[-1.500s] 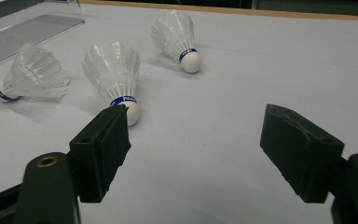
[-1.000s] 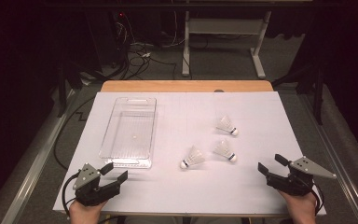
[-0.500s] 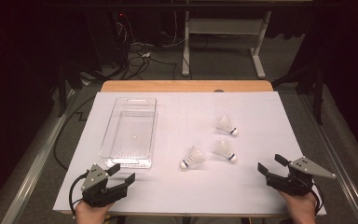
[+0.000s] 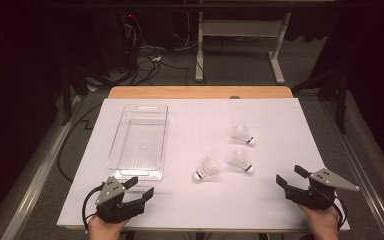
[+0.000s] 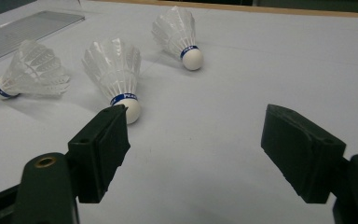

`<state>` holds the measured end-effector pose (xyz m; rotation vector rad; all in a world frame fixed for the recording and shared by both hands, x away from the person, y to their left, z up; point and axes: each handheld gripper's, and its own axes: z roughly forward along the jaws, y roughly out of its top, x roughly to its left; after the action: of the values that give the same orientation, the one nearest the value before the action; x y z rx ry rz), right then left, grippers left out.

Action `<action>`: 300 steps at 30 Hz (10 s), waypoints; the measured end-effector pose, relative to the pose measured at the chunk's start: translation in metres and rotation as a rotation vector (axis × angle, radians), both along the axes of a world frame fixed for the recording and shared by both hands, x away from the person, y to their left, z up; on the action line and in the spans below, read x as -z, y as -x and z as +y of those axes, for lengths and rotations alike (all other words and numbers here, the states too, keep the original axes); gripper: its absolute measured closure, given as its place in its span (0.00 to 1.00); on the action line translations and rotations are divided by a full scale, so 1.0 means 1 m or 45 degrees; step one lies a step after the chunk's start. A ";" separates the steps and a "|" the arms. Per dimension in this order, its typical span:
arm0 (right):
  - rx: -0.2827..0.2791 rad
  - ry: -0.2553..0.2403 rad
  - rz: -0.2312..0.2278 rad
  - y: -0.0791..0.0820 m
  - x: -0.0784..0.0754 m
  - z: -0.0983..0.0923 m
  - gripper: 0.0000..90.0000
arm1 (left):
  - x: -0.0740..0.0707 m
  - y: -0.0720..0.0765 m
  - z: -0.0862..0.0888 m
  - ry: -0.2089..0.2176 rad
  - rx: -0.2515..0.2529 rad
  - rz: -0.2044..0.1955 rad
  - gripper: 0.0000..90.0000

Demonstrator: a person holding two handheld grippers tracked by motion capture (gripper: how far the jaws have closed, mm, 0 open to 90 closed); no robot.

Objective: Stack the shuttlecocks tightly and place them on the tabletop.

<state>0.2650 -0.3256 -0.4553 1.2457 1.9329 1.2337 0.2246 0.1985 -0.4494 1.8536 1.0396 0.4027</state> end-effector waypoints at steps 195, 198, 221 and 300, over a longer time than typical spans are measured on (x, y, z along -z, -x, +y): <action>-0.027 -0.015 0.010 0.000 0.001 -0.001 0.28 | -0.032 -0.142 -0.202 -0.476 0.192 0.507 0.73; -0.024 -0.017 0.014 -0.001 0.001 -0.001 0.28 | -0.033 -0.140 -0.201 -0.490 0.204 0.495 0.81; -0.029 -0.011 0.025 -0.001 0.001 0.000 0.28 | -0.039 -0.142 -0.192 -0.523 0.267 0.436 0.98; -0.052 -0.030 0.037 -0.003 0.002 0.000 0.28 | -0.045 -0.241 -0.172 -0.567 0.091 0.313 0.97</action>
<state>0.2678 -0.3259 -0.4576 1.2478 1.9794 1.2687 0.4655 0.0260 -0.4045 2.3782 1.1057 0.3935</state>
